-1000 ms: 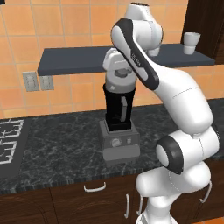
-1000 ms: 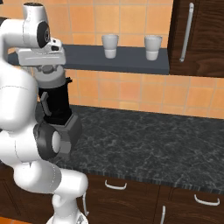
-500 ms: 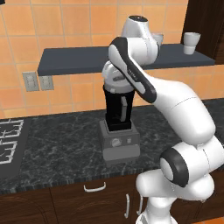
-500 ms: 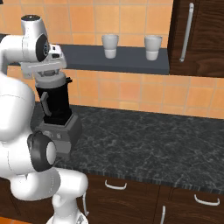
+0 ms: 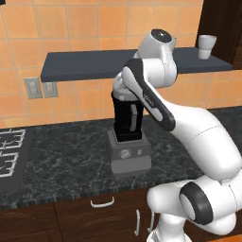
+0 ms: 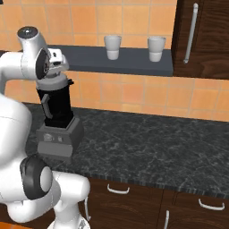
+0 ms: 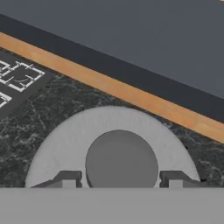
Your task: Close the lid blender by securely placing the lid on top.
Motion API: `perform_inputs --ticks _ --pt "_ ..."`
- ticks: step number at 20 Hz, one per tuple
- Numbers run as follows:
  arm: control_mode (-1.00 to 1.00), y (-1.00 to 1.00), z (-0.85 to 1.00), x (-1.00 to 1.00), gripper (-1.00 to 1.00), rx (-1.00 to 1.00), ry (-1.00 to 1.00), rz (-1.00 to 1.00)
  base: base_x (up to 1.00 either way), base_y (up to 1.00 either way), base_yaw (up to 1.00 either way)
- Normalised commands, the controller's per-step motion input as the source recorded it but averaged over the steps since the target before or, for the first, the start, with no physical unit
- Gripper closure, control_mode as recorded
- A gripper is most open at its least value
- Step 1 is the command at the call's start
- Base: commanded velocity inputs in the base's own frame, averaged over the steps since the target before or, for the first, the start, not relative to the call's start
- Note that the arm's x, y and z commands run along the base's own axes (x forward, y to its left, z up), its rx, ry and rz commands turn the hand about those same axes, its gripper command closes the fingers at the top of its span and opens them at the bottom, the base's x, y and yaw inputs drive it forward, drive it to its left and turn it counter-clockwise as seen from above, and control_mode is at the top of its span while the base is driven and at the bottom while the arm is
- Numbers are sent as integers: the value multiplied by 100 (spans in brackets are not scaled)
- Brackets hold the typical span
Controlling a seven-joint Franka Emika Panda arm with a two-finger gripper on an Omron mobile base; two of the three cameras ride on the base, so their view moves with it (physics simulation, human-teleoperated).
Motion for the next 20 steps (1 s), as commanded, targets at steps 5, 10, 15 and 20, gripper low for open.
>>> perform_inputs --ticks 5,10,15,20 --pt "-100 0 21 -13 -100 0 -13 0 0 0 0" --pt "-100 0 47 -29 -100 0 -17 0 0 0 0" --pt "-100 -24 18 -64 -100 2 -12 0 0 0 0" --pt "-100 -81 -10 -72 -100 11 -2 0 0 0 0"
